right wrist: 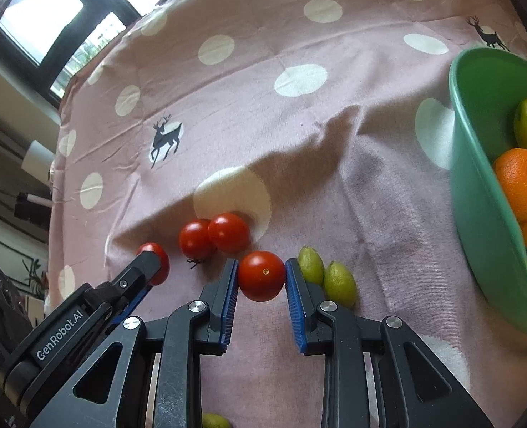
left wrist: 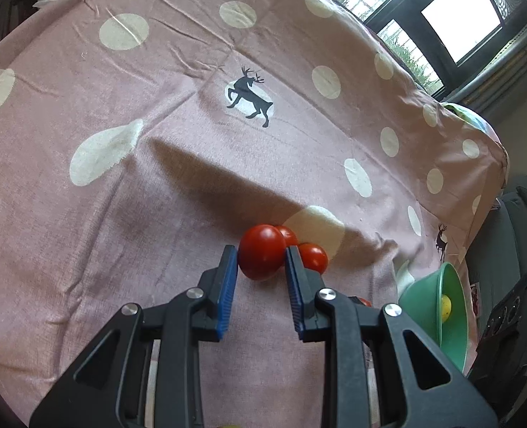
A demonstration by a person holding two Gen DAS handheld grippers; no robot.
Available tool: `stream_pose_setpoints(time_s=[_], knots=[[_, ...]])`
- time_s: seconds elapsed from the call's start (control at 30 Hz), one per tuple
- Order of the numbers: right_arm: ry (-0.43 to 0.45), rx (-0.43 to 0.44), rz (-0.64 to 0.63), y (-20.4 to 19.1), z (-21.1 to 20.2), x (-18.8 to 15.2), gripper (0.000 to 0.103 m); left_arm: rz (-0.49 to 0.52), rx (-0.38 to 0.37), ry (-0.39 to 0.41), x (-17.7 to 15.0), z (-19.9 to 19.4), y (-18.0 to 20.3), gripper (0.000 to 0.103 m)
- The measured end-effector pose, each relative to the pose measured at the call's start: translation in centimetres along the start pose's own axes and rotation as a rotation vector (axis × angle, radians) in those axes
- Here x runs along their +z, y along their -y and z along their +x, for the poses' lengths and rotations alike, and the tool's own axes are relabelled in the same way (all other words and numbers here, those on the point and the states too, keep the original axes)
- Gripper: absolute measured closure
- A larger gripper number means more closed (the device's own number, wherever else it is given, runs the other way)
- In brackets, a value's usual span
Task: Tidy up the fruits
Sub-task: 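Close the left tool on a red cherry tomato while the right tool closes on another, then lift both held tomatoes and carry them over the green bowl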
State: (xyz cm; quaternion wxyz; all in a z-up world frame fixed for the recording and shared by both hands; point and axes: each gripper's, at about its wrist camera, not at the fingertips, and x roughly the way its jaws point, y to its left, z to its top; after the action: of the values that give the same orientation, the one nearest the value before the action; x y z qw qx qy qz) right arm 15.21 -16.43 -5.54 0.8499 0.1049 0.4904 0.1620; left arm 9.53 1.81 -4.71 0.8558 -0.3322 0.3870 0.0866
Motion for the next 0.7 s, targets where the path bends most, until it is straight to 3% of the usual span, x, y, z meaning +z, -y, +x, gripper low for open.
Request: stream_pose_setpoints(time_s=[0.4,0.7], knots=[[0.123,0.061,0.045,1.5,-4.5,-0.1,0.075,0.106,-0.046,0.066,-1.6,-3.3,3.1,0.076],[0.225,0.076,0.111,3.7,-8.2,-0.5,0.075,0.173,-0.183,0.08,-3.2,-5.8,5.9,0.076]])
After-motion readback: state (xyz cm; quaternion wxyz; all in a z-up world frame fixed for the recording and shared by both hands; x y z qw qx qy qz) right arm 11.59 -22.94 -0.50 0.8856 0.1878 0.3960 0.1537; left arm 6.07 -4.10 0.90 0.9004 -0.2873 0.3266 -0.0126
